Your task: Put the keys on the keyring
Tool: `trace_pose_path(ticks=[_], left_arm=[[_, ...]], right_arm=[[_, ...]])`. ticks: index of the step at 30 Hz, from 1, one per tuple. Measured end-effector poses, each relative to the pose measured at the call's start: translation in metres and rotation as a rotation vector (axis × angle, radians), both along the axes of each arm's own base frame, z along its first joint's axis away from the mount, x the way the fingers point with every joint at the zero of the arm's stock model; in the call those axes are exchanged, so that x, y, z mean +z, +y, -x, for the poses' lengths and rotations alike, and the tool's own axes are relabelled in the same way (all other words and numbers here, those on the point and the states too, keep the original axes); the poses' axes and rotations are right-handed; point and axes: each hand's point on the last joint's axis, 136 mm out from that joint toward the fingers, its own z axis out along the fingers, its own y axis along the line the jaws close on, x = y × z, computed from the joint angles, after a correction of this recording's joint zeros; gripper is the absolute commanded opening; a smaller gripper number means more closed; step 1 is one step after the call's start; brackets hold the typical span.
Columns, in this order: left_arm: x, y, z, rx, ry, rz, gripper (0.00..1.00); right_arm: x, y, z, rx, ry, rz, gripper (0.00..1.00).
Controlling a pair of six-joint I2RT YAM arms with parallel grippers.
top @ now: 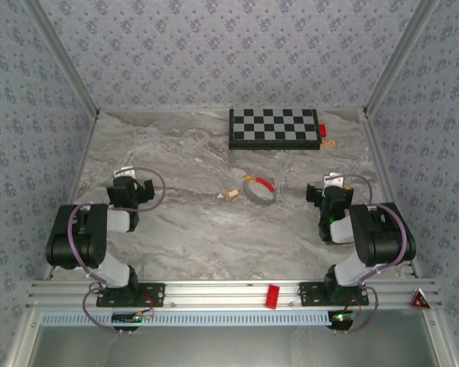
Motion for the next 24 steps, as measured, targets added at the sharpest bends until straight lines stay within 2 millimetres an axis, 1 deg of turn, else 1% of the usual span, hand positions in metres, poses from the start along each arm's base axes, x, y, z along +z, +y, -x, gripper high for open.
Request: trace_pose_path(ticks=[2,5,8,19,24], left_arm=[[0.007,-0.003,-0.005,-0.018,-0.034,0.004,1.0],[0.012,-0.005,-0.008,-0.033,-0.054,0.006,1.0],[0.014,-0.006,-0.009,-0.039,-0.067,0.009,1.0],[0.017,-0.008,-0.011,-0.053,-0.081,0.008,1.0],[0.017,-0.016,-0.012,-0.101,-0.077,0.016,1.0]], right_arm=[[0.008,0.002,-0.008,0.011,-0.022,-0.001,0.99],[0.024,0.004,-0.024,0.022,-0.058,-0.009,1.0],[0.032,0.002,-0.031,0.019,-0.078,-0.012,1.0],[0.023,0.0,-0.028,0.026,-0.036,-0.02,1.0],[0.019,0.0,-0.027,0.033,-0.023,-0.032,1.0]])
